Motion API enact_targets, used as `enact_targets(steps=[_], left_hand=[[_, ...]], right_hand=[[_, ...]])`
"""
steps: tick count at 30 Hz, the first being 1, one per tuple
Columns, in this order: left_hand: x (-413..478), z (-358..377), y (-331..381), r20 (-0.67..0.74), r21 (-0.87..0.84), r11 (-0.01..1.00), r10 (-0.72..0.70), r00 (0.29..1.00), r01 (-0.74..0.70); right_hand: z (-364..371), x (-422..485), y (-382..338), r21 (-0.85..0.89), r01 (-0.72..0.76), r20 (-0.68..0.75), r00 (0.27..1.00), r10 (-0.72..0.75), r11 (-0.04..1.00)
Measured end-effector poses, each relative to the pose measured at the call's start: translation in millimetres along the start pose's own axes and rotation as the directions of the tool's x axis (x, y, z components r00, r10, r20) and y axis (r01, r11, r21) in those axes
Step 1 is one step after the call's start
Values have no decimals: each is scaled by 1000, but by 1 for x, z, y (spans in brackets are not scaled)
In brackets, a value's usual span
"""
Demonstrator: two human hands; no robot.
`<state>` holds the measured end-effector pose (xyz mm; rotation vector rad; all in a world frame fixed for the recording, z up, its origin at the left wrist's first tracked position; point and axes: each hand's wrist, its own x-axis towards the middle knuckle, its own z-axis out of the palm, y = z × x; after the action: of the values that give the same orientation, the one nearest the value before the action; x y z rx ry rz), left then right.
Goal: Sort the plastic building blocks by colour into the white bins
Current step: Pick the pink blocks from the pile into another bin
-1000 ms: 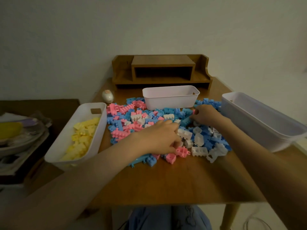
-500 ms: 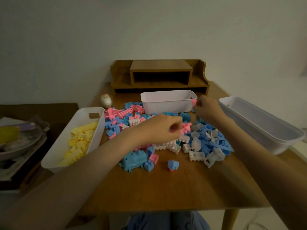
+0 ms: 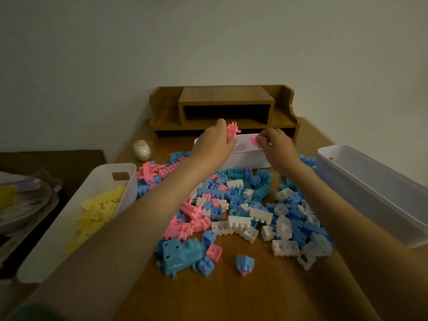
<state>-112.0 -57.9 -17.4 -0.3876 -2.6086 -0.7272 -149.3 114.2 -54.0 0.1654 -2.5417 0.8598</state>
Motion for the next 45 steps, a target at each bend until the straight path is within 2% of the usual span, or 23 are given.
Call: enact_targets(steps=[3, 5, 9, 13, 15, 17, 19, 21, 25, 26, 29, 32, 37, 40, 45], left_hand=[[15, 11, -8, -47, 29, 994, -107, 993, 108], [20, 18, -12, 29, 89, 984, -157, 987, 154], [20, 31, -15, 239, 167, 980, -145, 960, 107], [16, 36, -13, 301, 145, 986, -119, 946, 78], [10, 31, -9, 252, 144, 985, -125, 960, 91], [2, 18, -8, 74, 98, 983, -164, 984, 157], [-3, 3, -15, -47, 103, 968, -226, 973, 230], [-9, -16, -30, -35, 125, 957, -261, 965, 263], [-19, -59, -53, 63, -161, 952, -252, 966, 259], [-21, -72, -58, 88, -141, 959, -237, 968, 247], [-28, -102, -72, 176, 63, 982, -184, 967, 176], [-42, -106, -90, 336, 272, 957, -192, 922, 101], [-50, -88, -112, 381, 645, 764, -315, 869, -5], [-48, -84, -117, 377, 714, 700, -366, 851, -15], [-48, -68, -120, 387, 689, 725, -375, 843, 6]], right_hand=[[14, -3, -4, -123, -26, 142, 989, 44, 992], [18, -9, -10, -210, 9, 195, 980, 32, 978], [21, -23, -17, -270, 150, 271, 960, -75, 951], [19, -35, -23, -267, 200, 327, 939, -106, 943], [16, -39, -29, -254, 197, 334, 936, -106, 947], [11, -45, -35, -236, 197, 343, 933, -108, 952], [7, -48, -41, -211, 193, 353, 929, -110, 958], [5, -52, -50, -162, 201, 368, 921, -130, 966], [10, -58, -67, -105, 241, 444, 880, -171, 965], [10, -58, -72, -90, 244, 462, 869, -177, 966], [14, -59, -86, -54, 256, 537, 822, -188, 965], [25, -60, -103, -66, 310, 604, 769, -209, 948], [44, -62, -122, -16, 366, 674, 691, -260, 931], [50, -63, -128, 18, 384, 702, 653, -285, 923], [51, -66, -136, -4, 391, 759, 600, -252, 921]])
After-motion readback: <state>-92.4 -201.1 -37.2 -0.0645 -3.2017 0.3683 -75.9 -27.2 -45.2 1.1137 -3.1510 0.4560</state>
